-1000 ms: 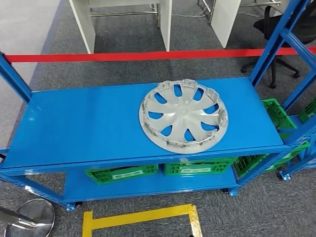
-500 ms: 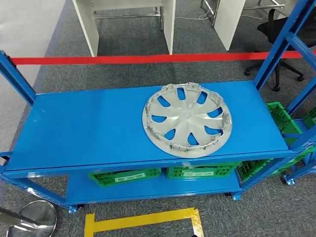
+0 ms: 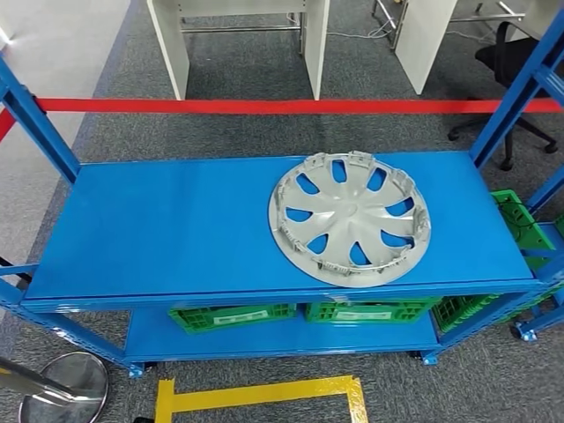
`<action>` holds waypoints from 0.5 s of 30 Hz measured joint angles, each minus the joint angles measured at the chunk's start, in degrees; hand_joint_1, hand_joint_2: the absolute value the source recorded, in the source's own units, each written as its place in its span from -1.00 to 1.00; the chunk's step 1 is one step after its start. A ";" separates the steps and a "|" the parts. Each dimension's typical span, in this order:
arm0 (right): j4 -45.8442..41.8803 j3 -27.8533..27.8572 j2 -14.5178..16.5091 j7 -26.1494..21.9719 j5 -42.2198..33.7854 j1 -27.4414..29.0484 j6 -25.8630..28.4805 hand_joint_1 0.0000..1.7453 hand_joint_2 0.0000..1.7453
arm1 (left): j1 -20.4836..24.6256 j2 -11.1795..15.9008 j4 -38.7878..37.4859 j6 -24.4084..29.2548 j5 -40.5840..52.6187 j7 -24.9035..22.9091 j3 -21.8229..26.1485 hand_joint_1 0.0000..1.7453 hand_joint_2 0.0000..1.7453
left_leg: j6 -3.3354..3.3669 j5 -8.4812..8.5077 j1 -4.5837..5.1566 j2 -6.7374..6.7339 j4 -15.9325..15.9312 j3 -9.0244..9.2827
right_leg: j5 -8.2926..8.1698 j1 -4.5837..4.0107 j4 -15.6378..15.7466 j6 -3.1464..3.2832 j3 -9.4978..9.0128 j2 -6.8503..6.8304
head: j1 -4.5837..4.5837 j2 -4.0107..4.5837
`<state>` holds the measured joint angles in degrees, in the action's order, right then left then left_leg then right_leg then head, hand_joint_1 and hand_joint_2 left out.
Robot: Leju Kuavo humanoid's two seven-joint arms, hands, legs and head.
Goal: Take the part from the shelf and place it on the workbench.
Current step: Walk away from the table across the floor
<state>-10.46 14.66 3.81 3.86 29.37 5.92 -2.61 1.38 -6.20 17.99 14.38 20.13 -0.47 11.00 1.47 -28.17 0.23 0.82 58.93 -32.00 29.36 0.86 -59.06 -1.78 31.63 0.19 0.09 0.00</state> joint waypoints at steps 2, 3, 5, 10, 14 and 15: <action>-0.22 -1.29 -0.20 -0.41 -2.95 0.75 0.28 -1.00 1.00 | -0.35 0.62 0.84 -1.42 -2.04 0.07 -0.86 -1.00 1.00 | -0.54 -0.03 -0.03 -0.02 0.03 0.03 | -0.11 -0.05 0.20 0.42 -0.20 0.04 | -0.03 0.00; -0.54 -1.94 -0.30 -0.60 -4.44 0.98 0.42 -1.00 1.00 | -0.73 0.95 1.09 -2.13 -3.06 0.09 -1.29 -1.00 1.00 | -0.81 -0.38 -0.08 -0.04 0.37 0.00 | -0.20 0.03 0.31 0.71 -0.25 -0.07 | -0.08 0.00; -1.73 -3.18 -0.58 -1.00 -7.40 0.99 0.69 -1.00 1.00 | -1.93 1.53 1.32 -3.55 -5.09 0.13 -2.17 -1.00 1.00 | -1.48 -2.80 -0.24 -0.09 3.81 -1.29 | -0.30 0.28 0.56 1.33 -0.34 -0.35 | -0.20 0.00; -6.72 -5.65 -1.22 -1.77 -13.17 -1.05 1.24 -1.00 1.00 | -6.50 2.52 0.58 -6.35 -9.14 0.33 -3.83 -1.00 0.50 | -2.20 -6.83 -0.57 -0.14 15.17 -6.13 | -0.12 0.20 0.54 1.67 -0.53 -0.76 | -0.26 0.00; -11.52 -7.50 -1.45 -2.33 -16.86 -3.19 1.53 -1.00 1.00 | -10.71 3.45 -1.20 -8.19 -11.62 0.23 -5.20 -1.00 -1.00 | -1.42 -0.49 -0.41 -0.39 1.59 0.18 | 0.26 0.00 0.50 1.06 -0.63 -0.72 | -0.24 0.00; -12.43 -8.01 -1.57 -2.45 -17.96 -3.48 1.62 -1.00 1.00 | -11.47 3.61 -1.44 -8.71 -12.35 0.24 -5.61 -1.00 -1.00 | -1.18 -0.37 -0.28 -0.43 0.18 0.80 | 0.36 -0.08 0.53 0.75 -0.47 -0.82 | -0.19 0.00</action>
<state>-22.89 6.65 2.24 1.42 11.41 2.44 -0.99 -10.10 -2.58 16.55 5.67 7.79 -0.23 5.39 0.29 -28.54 -0.05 0.38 59.10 -31.20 29.72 0.78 -58.53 -1.03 31.16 -0.63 -0.09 0.00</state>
